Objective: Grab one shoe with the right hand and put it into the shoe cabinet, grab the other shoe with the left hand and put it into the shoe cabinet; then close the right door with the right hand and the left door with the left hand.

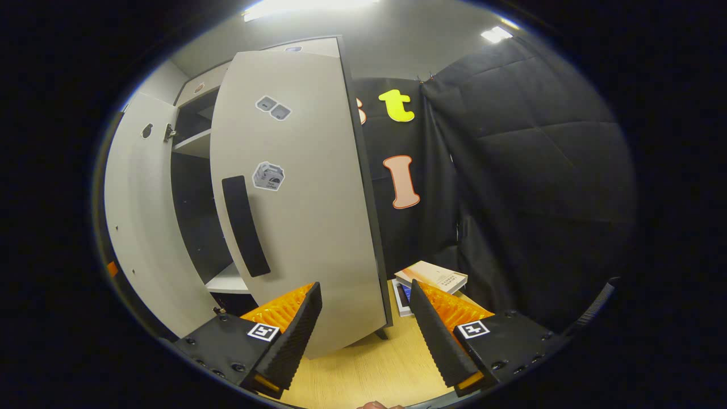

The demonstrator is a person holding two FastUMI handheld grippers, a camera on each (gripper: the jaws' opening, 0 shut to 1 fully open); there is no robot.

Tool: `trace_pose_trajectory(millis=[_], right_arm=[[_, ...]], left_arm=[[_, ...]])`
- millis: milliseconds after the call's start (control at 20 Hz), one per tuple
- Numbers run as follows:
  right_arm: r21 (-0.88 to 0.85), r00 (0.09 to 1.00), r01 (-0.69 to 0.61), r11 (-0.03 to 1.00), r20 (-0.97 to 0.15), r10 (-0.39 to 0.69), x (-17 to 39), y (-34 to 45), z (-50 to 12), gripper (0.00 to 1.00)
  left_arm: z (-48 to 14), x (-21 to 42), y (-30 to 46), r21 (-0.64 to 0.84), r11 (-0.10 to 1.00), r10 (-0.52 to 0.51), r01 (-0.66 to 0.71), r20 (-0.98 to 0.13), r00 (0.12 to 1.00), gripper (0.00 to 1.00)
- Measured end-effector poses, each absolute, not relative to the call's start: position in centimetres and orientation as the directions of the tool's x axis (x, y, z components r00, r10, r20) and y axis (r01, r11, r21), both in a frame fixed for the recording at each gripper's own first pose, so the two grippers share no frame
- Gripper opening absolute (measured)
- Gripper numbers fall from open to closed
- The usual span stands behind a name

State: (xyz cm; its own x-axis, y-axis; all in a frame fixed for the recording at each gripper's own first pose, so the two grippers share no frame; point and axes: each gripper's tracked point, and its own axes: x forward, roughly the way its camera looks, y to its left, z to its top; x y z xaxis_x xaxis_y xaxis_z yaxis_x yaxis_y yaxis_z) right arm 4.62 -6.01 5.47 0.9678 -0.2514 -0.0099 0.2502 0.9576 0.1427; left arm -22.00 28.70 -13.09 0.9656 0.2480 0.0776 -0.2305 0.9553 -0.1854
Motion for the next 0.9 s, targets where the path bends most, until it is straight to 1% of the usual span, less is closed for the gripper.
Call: trace_pose_trajectory(millis=[250, 400, 450, 500, 700, 800, 900], right_arm=[[0.152, 0.954, 0.297, 0.943, -0.018, -0.298, 3.1, -7.0, 4.9, 0.98], [0.145, 0.945, 0.327, 0.934, -0.030, -0.326, 1.9, -7.9, 4.2, 0.98], [0.148, 0.942, 0.336, 0.930, -0.041, -0.334, 1.5, -8.1, 3.8, 0.98], [0.155, 0.939, 0.345, 0.926, -0.052, -0.341, 1.0, -8.4, 3.5, 0.98], [0.171, 0.924, 0.382, 0.908, -0.077, -0.374, 0.1, -9.4, 2.5, 0.98], [0.175, 0.924, 0.381, 0.908, -0.091, -0.371, 0.2, -9.2, 2.1, 0.98], [0.179, 0.929, 0.369, 0.912, -0.095, -0.357, 0.6, -8.5, 2.1, 0.98]], left_arm=[[-10.0, -17.4, 29.9, -0.167, 0.975, 0.165, -0.147, 0.098, 0.981, 0.94], [-9.5, -14.7, 29.3, -0.135, 0.987, 0.100, -0.088, 0.082, 0.992, 0.95], [-9.4, -14.0, 28.9, -0.120, 0.990, 0.083, -0.074, 0.077, 0.994, 0.94], [-9.3, -13.6, 28.4, -0.113, 0.991, 0.073, -0.065, 0.070, 0.995, 0.95], [-9.8, -13.2, 28.4, -0.143, 0.988, 0.062, -0.054, 0.054, 0.997, 0.93], [-10.0, -13.1, 27.7, -0.155, 0.987, 0.056, -0.049, 0.037, 0.998, 0.95], [-9.8, -13.1, 26.2, -0.150, 0.988, 0.034, -0.028, 0.035, 0.999, 0.94]])
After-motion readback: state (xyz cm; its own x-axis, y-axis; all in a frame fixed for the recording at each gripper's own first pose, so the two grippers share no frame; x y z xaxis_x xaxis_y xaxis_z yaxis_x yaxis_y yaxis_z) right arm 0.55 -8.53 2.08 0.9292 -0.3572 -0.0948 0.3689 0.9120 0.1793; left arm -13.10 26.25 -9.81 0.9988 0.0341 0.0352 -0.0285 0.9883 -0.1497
